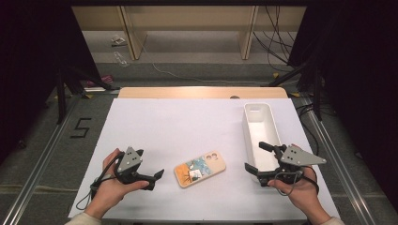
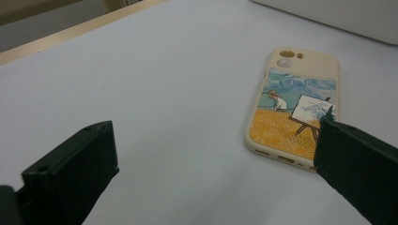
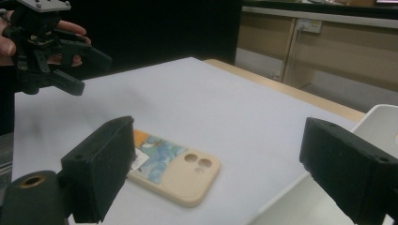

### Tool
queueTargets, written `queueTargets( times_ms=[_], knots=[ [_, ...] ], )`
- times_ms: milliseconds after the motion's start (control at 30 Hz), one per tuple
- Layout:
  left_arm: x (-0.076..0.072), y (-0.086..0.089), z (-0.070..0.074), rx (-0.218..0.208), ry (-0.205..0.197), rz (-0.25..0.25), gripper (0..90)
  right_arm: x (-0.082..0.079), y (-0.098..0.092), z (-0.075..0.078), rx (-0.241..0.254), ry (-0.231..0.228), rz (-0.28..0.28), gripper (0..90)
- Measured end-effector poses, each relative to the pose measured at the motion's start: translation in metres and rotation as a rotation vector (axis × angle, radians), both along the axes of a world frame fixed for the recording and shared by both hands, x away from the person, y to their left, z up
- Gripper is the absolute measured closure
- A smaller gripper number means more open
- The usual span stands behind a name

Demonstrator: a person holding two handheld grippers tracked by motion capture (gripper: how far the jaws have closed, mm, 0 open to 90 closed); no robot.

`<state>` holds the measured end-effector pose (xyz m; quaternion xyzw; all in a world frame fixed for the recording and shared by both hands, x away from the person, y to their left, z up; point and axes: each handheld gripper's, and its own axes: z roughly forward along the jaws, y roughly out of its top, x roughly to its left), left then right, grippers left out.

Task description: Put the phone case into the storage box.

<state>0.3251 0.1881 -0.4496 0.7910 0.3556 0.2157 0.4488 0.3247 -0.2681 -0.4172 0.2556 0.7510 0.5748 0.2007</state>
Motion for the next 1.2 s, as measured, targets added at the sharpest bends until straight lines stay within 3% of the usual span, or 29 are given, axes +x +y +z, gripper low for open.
queueTargets(
  times_ms=[500, 667, 733, 867, 1033, 1100, 1133, 1200],
  knots=[
    [0.002, -0.001, 0.002, 0.000, -0.011, 0.012, 0.3, 0.000, 0.001, -0.001, -0.001, 0.007, 0.002, 11.7],
    [0.005, -0.001, 0.002, -0.008, -0.011, 0.037, 6.5, 0.000, 0.002, -0.001, -0.003, 0.012, 0.005, 11.8],
    [0.007, -0.002, 0.002, -0.027, -0.003, 0.049, 14.7, 0.000, 0.002, -0.001, -0.003, 0.012, 0.003, 11.8],
    [0.011, -0.003, 0.002, -0.022, -0.002, 0.070, 29.9, 0.000, 0.002, -0.001, 0.000, 0.013, 0.001, 11.9],
    [0.017, -0.008, 0.000, -0.021, 0.018, 0.049, 61.7, 0.001, 0.003, -0.002, 0.003, 0.015, 0.000, 12.1],
    [0.024, -0.013, -0.005, 0.002, 0.058, 0.011, 73.3, 0.001, 0.003, -0.002, 0.003, 0.018, -0.001, 12.2],
    [0.024, -0.013, -0.005, 0.002, 0.058, 0.011, 77.1, 0.001, 0.003, -0.002, 0.003, 0.018, -0.001, 12.2],
    [0.032, -0.020, -0.011, 0.040, 0.101, 0.021, 81.4, 0.001, 0.002, -0.002, 0.005, 0.020, 0.000, 12.2]
  ],
)
